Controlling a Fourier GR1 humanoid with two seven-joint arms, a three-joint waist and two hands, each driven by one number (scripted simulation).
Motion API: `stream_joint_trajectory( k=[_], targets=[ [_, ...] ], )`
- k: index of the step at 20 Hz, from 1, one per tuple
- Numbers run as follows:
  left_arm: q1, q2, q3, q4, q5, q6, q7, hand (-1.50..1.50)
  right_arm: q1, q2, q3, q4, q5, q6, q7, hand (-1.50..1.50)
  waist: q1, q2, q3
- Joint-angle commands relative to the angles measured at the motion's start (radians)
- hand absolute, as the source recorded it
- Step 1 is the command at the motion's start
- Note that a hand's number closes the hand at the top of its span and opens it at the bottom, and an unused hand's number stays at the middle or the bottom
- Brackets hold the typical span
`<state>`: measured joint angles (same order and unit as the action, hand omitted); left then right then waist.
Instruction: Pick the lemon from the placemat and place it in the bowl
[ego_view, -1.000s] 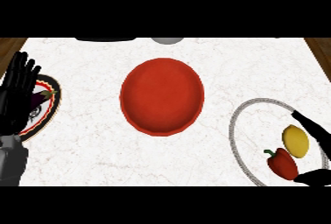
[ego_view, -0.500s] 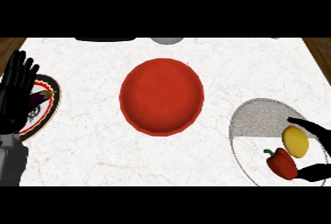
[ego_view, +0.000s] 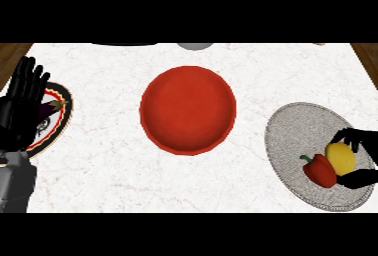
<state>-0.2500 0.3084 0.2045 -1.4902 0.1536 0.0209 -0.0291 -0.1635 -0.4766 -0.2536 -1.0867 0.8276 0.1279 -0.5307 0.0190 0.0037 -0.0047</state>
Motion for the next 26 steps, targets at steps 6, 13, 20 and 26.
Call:
stream_joint_trajectory(
  k=[6,13,20,26],
  targets=[
    [-0.073,-0.025,-0.053,0.02,-0.004,-0.023,-0.002,0.0,-0.366,-0.24,0.157,0.284,0.222,0.136,-0.066,1.5,0.118,0.04,0.009],
    [-0.054,-0.041,-0.07,0.029,-0.027,-0.015,-0.021,0.0,-0.558,-0.291,0.118,0.516,0.25,0.0,-0.199,1.5,0.088,0.033,0.011],
    [-0.074,-0.025,-0.041,0.004,-0.014,0.005,0.031,0.0,-0.756,-0.344,0.056,0.663,0.19,0.065,-0.371,1.5,0.055,0.017,0.009],
    [-0.053,-0.008,-0.007,0.047,-0.019,0.003,-0.01,0.0,-0.883,-0.332,0.004,0.678,0.106,0.133,-0.502,1.5,0.026,0.011,0.006]
  ],
)
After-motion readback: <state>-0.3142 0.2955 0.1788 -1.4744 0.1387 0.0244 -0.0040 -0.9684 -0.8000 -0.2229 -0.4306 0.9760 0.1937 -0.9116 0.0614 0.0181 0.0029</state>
